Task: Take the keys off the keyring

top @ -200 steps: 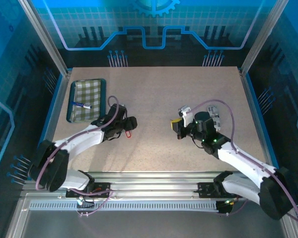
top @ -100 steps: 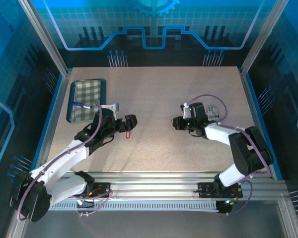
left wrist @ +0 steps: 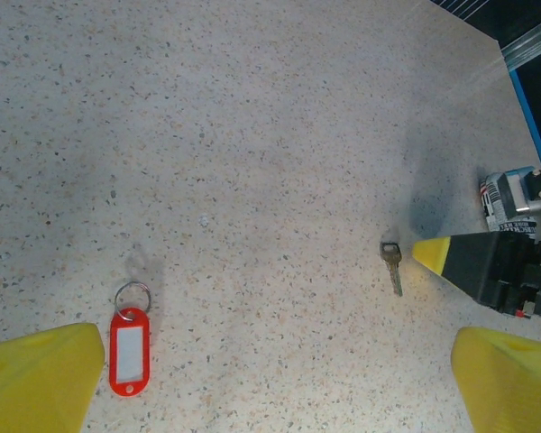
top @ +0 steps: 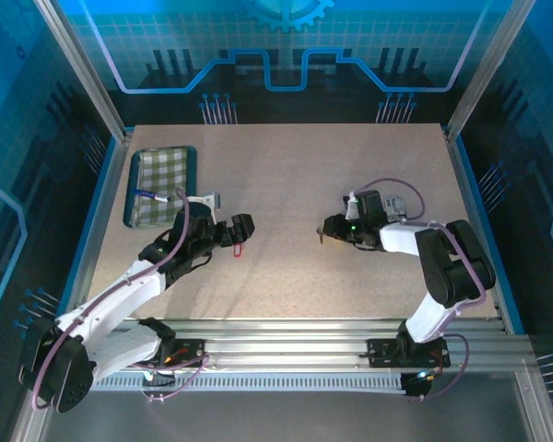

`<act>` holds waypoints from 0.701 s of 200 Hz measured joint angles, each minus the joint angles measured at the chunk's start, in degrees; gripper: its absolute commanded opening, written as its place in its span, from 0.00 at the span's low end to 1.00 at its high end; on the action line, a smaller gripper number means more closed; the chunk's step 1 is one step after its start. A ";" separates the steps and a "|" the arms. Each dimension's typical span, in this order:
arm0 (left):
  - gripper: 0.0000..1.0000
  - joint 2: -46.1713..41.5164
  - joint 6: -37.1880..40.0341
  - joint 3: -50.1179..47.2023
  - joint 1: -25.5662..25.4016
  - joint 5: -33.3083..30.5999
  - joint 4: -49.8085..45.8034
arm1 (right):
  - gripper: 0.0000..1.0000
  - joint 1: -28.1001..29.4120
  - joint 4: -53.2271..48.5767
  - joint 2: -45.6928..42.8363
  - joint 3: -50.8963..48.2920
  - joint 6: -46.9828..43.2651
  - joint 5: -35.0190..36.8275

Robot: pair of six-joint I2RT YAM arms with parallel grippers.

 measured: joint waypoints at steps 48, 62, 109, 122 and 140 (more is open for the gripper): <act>1.00 0.59 0.55 0.59 0.00 -3.54 -0.52 | 1.00 -4.61 -7.54 -14.10 -1.88 -4.72 6.14; 0.99 0.85 2.01 1.66 0.00 -6.78 -0.68 | 1.00 -4.55 -9.27 -18.73 -1.36 -7.37 9.03; 1.00 4.37 17.75 3.78 1.53 -21.62 5.09 | 1.00 -4.42 -7.63 -27.10 -0.83 -18.08 26.05; 0.99 5.09 21.79 2.14 3.61 -25.14 9.64 | 1.00 -4.35 -3.58 -28.52 -3.34 -21.46 30.84; 1.00 6.03 26.45 -2.58 8.17 -27.82 17.64 | 1.00 -4.35 2.64 -28.46 -7.91 -25.90 36.20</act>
